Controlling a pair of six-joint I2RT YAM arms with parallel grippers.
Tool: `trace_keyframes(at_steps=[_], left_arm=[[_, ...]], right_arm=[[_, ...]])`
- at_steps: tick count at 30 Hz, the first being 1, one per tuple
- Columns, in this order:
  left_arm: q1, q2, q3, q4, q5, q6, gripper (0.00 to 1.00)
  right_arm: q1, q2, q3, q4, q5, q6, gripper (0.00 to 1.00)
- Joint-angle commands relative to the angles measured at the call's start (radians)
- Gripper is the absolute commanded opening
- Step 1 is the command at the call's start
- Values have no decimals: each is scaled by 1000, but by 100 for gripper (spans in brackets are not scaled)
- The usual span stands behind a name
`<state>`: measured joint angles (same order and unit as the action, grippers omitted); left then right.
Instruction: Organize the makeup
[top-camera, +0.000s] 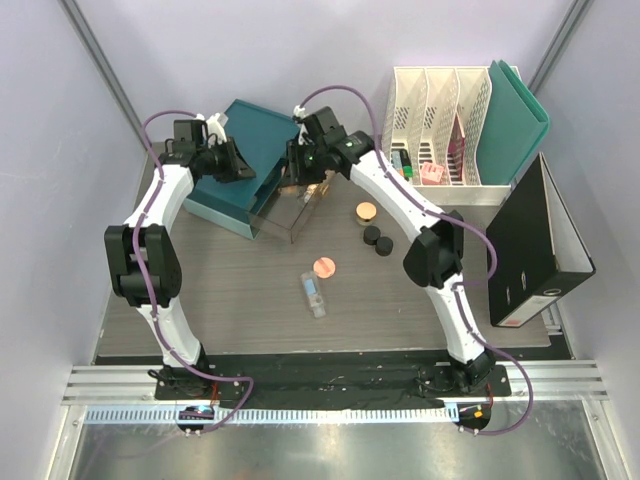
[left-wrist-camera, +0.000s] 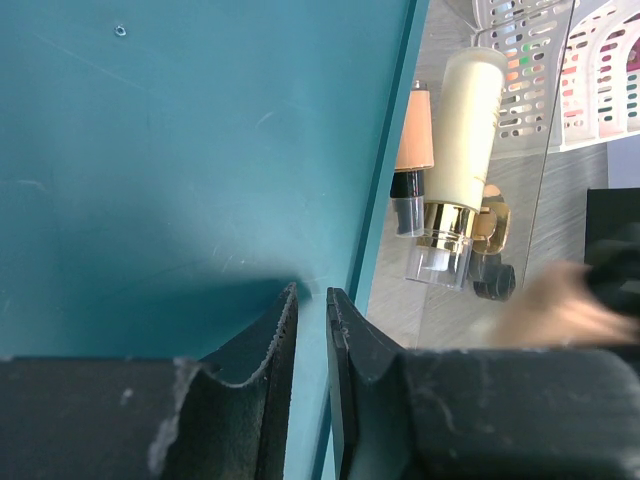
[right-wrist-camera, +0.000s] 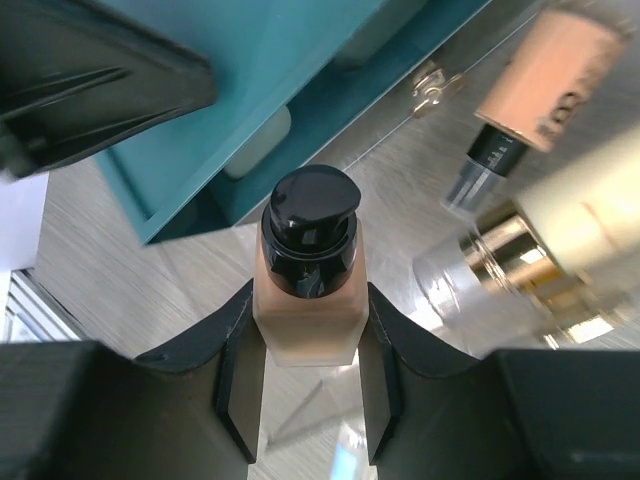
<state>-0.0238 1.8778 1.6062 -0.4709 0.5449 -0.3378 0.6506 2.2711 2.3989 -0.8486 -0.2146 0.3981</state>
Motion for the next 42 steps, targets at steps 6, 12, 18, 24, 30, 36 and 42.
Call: trace_keyframes(at_steps=[6,12,18,24,30,36,42], left_arm=[[1,46,-42,-193,-82,23,21],[1,41,-40,-198,-82,26,21],[1,44,-35,-207,-80,34,21],[1,50,-28,-210,-85,36,21],[1,66,-28,-206,-80,37,21],[-1,75,-29,-206,-80,42,21],[1,69,-61,-199,-80,49,21]], right_arm=[[0,74,51,160,-60,97,37],[1,82,31,167,-29,108,64],[1,6,37,174,26,70,66],[3,-233,-218,80,61,-60,66],[37,-448,-447,-70,164,-183,66],[84,-573,-682,-107,138,-185,66],[150,-524,-804,-66,120,-180,67]])
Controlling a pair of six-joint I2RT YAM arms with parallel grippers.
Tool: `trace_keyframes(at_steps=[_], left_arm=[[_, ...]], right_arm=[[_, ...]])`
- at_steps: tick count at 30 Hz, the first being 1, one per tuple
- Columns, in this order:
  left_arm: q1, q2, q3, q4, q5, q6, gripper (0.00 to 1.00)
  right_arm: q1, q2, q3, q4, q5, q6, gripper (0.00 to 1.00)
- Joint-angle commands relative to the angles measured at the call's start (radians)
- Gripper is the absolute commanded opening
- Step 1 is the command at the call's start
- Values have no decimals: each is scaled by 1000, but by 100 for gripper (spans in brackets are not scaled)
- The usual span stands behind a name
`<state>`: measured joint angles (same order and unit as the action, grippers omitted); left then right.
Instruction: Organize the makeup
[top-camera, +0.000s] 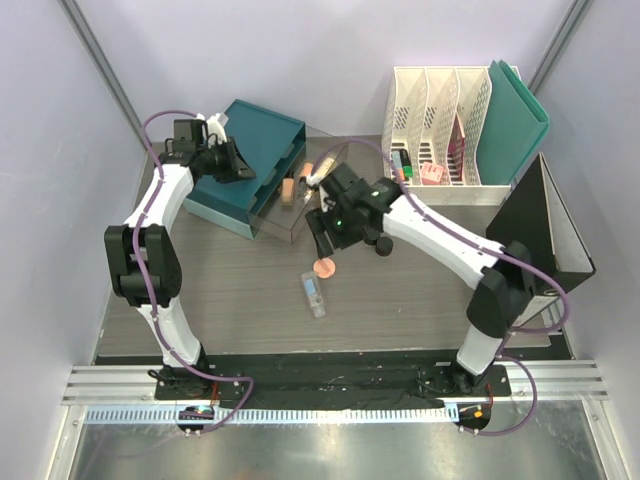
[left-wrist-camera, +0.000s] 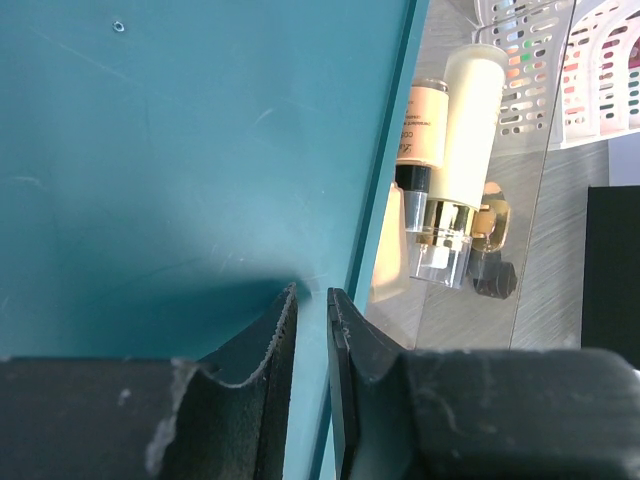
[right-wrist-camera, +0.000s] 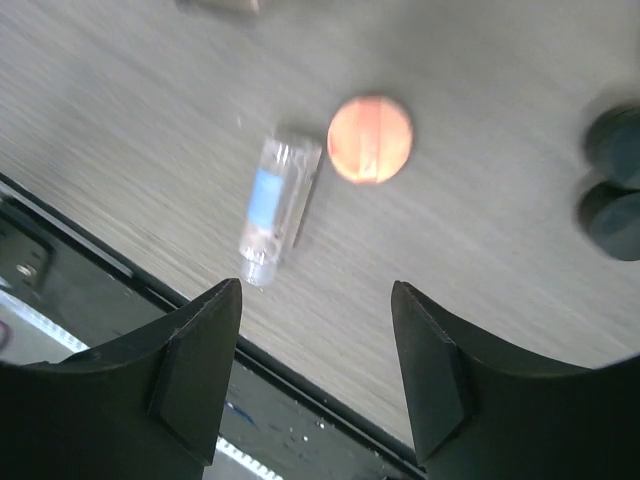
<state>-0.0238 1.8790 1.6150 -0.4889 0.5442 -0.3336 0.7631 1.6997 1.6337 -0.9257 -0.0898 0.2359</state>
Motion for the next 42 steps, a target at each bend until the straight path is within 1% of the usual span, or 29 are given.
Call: trace_keyframes(at_steps=[1,9,16,23,25,27,29,30,33,35,36,39,42], left_arm=[[-1,65,-73,-181,-81,45,21],[-1,46,-110,-180,-85,50,21],[1,37,-122,-174,-92,48,21],[1,35,-121,-183,-104,59,21],[1,38,-116,-188,-110,64,22],[1,43,-113,-189,-109,64,22],[1,57,-107,-192,-105,64,22],[-1,58,-101,-195,-102,64,22],[1,68,-101,-198,-104,67,22],[1,66,-104,-198,-109,73,22],[-1,68,-107,-197,-109,71,22],[1,69,-110,-195,-104,71,22],[1,69,-115,-195,-105,73,22]], right_arm=[[51,60,-38,28,-13,-20,67],[73,242,0,74,-71,-15,69],[93,302,11,67,-84,-41,68],[142,337,29,62,-64,-56,63],[154,331,15,59,-51,-50,62],[157,292,-26,65,-18,-38,61],[163,238,-79,125,39,-32,61],[165,180,-139,152,54,-24,61],[168,106,-243,253,85,-21,61],[170,104,-276,260,85,-24,61],[173,106,-303,267,123,-27,61],[191,97,-356,309,133,-32,60],[209,97,-373,336,142,-32,61]])
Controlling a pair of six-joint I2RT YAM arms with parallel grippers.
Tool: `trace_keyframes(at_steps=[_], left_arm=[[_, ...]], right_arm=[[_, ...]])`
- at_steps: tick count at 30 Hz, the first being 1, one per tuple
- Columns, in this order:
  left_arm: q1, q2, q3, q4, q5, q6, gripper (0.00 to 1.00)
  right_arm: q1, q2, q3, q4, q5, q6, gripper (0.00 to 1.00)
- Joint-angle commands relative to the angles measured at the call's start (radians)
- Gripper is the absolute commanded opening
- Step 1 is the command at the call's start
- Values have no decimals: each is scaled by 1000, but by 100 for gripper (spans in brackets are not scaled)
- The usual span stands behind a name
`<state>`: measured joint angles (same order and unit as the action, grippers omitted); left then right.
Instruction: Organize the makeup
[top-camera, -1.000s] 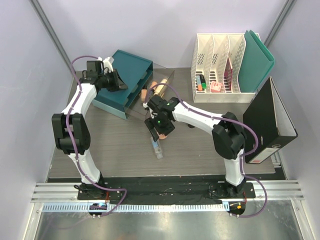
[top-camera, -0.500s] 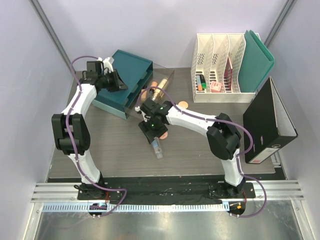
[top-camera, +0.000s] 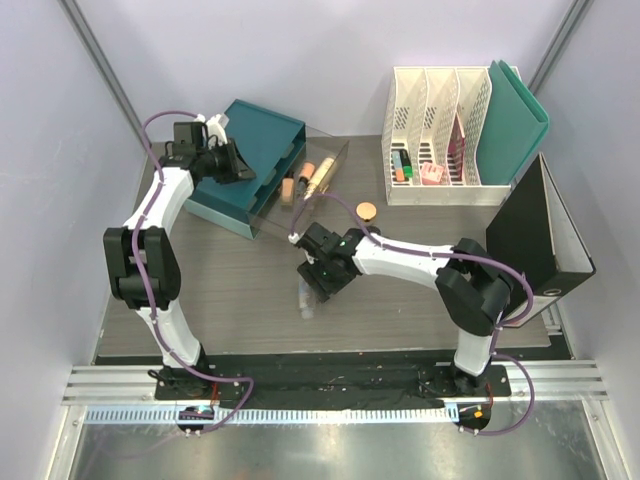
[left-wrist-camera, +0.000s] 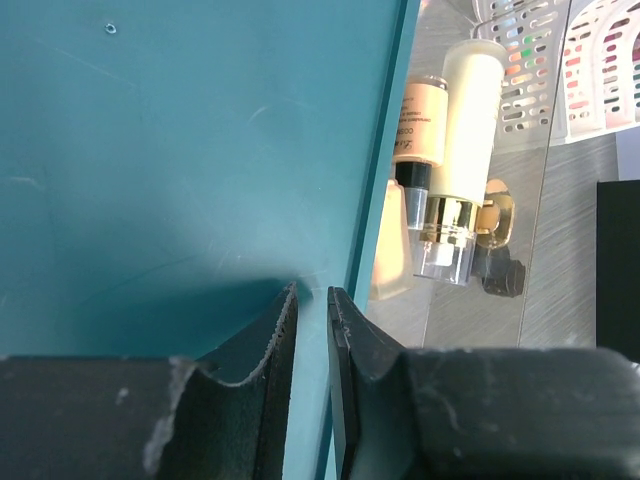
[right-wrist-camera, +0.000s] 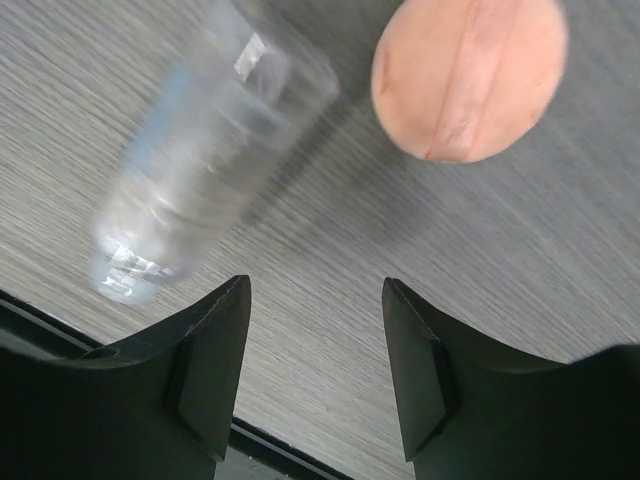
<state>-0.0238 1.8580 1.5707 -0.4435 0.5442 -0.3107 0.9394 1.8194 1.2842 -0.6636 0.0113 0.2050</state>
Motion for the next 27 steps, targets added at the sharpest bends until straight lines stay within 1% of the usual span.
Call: trace_keyframes(at_steps=[1,5,10,14,16,17,18,19,20,21,23,25,26,27], left_arm=[[1,89,-72,-241,-104,50,22],[-1,83,-78,-239,-102,50,22],[1,81,-72,-242,-102,51,22],[1,73,-67,-257,-110,62,22],[1,46,-77,-251,-118,82,23],[1,-4,-86,-227,-125,84,24],[-1,-34,-109,-215,-135,82,30],[1,-67,-121,-198,-147,84,42],[1,-144,-150,-158,-161,84,94],[1,-181,-165,-137,-164,82,100],[-1,-288,-198,-103,-190,82,100],[-1,-356,-227,-101,-229,84,100],[-1,-411,-236,-104,-290,87,100],[-1,-436,-248,-115,-320,87,100]], right_arm=[[39,-14,-22,78,39,0,61],[52,1,4,82,55,8,60],[50,-26,41,75,65,17,60],[50,-26,133,49,71,8,61],[50,-25,167,26,87,-3,61],[52,-29,190,22,98,-6,61],[52,-34,199,22,119,-12,61],[52,-35,207,22,131,-15,61],[52,-35,225,18,141,-19,62],[52,-32,234,15,166,-26,62],[45,-28,257,13,185,-29,63],[39,-23,279,12,205,-23,65],[33,-23,285,12,210,-19,65],[21,-23,290,12,214,-18,65]])
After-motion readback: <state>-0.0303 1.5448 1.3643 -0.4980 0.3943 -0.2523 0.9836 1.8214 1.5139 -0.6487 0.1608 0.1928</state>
